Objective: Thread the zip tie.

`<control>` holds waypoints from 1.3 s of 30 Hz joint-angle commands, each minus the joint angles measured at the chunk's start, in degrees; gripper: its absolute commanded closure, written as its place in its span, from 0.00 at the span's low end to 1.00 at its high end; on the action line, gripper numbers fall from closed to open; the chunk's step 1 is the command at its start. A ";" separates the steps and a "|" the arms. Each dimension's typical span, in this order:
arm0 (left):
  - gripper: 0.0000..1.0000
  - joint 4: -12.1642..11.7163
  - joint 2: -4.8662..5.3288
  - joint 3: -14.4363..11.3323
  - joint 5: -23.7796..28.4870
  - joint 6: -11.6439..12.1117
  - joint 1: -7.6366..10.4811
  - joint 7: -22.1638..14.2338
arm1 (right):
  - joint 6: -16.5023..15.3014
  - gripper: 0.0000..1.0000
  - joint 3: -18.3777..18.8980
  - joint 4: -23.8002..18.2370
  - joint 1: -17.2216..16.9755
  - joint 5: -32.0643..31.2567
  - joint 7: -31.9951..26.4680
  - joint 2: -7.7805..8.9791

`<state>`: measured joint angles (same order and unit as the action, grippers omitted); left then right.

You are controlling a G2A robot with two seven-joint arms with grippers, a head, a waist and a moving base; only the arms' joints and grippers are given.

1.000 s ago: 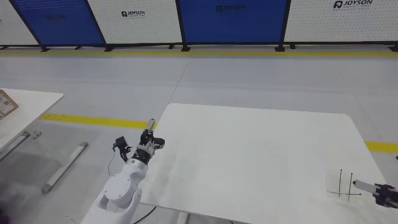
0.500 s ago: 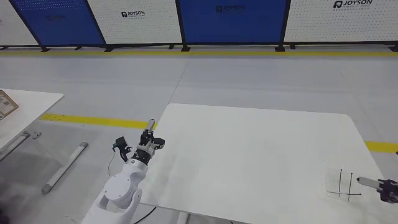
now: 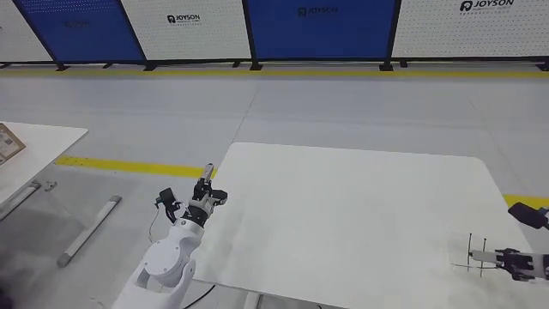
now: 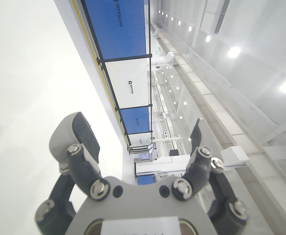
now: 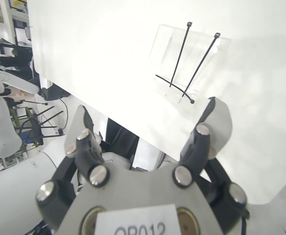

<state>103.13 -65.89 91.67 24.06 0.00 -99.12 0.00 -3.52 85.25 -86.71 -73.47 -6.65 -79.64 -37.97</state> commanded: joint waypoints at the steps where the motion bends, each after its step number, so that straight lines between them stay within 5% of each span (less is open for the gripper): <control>1: 0.00 0.00 0.00 0.00 0.00 0.00 0.00 0.00 | 1.58 0.00 -3.51 1.73 2.88 1.47 0.00 1.29; 4: 0.00 0.00 0.00 0.00 0.00 0.00 0.00 0.00 | 2.90 0.00 -8.39 4.03 5.70 4.49 0.00 2.73; 17: 0.00 0.00 0.00 0.00 0.00 0.00 0.00 0.00 | 2.90 0.00 -8.39 4.03 5.70 4.49 0.00 2.73; 20: 0.00 0.00 0.00 0.00 0.00 0.00 0.00 0.00 | 0.67 0.00 -7.28 7.00 3.36 9.54 0.00 3.39; 26: 0.00 0.00 0.00 0.00 0.00 0.00 0.00 0.00 | 2.17 0.00 -4.03 9.87 0.05 15.89 0.00 5.41; 31: 0.00 0.00 0.00 0.00 0.00 0.00 0.00 0.00 | 8.59 0.00 -3.58 9.59 1.02 15.47 2.54 5.66; 39: 0.00 0.00 0.00 0.00 0.00 0.00 0.00 0.00 | 6.53 0.00 -4.23 8.94 1.88 17.73 0.21 5.41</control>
<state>103.13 -65.89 91.67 24.06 0.00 -99.12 0.00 2.99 81.03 -77.78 -71.59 11.06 -79.43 -32.56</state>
